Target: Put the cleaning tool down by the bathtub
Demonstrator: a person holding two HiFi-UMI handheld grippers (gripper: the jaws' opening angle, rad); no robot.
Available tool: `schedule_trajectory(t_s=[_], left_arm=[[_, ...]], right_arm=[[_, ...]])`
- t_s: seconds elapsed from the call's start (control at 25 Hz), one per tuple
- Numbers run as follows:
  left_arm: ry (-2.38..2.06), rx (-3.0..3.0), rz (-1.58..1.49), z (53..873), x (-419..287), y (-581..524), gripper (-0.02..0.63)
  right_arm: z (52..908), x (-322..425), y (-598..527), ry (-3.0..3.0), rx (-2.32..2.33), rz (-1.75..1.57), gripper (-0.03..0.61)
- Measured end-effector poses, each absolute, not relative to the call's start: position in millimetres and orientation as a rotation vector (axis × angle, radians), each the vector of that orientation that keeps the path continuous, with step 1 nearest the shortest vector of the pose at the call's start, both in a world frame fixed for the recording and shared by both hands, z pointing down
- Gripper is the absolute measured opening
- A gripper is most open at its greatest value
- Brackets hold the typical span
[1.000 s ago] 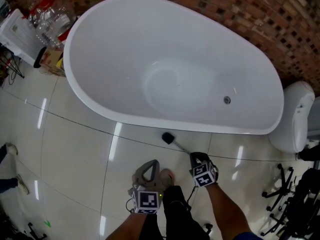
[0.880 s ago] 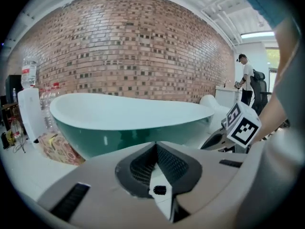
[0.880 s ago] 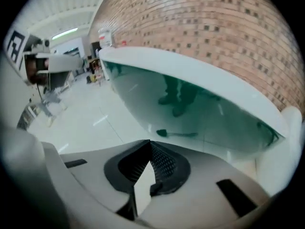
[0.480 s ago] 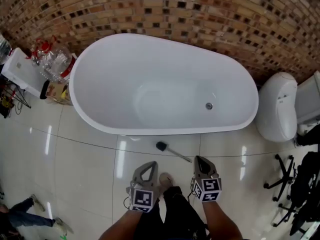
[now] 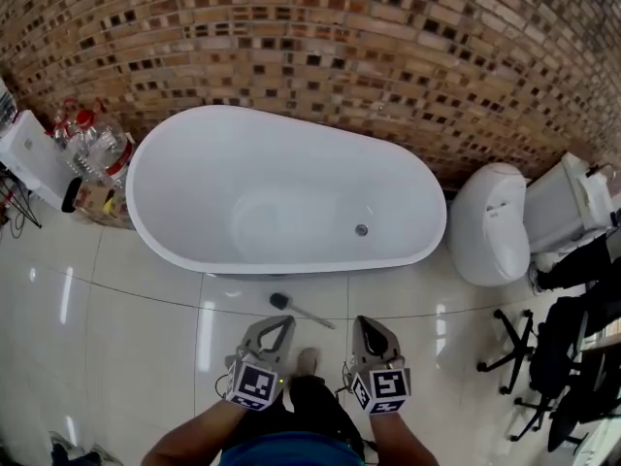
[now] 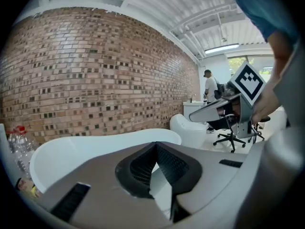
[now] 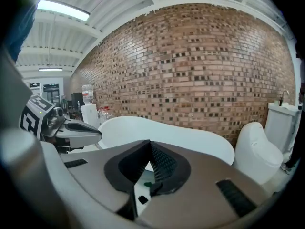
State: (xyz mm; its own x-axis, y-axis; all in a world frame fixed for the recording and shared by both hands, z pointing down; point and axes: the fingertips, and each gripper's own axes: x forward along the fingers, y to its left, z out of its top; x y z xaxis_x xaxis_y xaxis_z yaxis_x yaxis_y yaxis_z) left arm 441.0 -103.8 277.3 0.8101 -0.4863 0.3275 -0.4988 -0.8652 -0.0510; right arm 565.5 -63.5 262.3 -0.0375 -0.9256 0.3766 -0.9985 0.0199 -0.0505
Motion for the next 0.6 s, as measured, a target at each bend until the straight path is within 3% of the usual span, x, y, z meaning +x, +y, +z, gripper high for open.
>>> schedule_trajectory(t_s=[0.28,0.6], left_arm=[[-0.881,2.948,0.450,199,483,-76,0.000],[-1.028,2.890,0.429,164,534,-49,0.000]], right_arm=[[209,601,-29,-2.099,2.016,0.382,0.012],[161,648,-8,-2.236,1.952,0.298,0.012]])
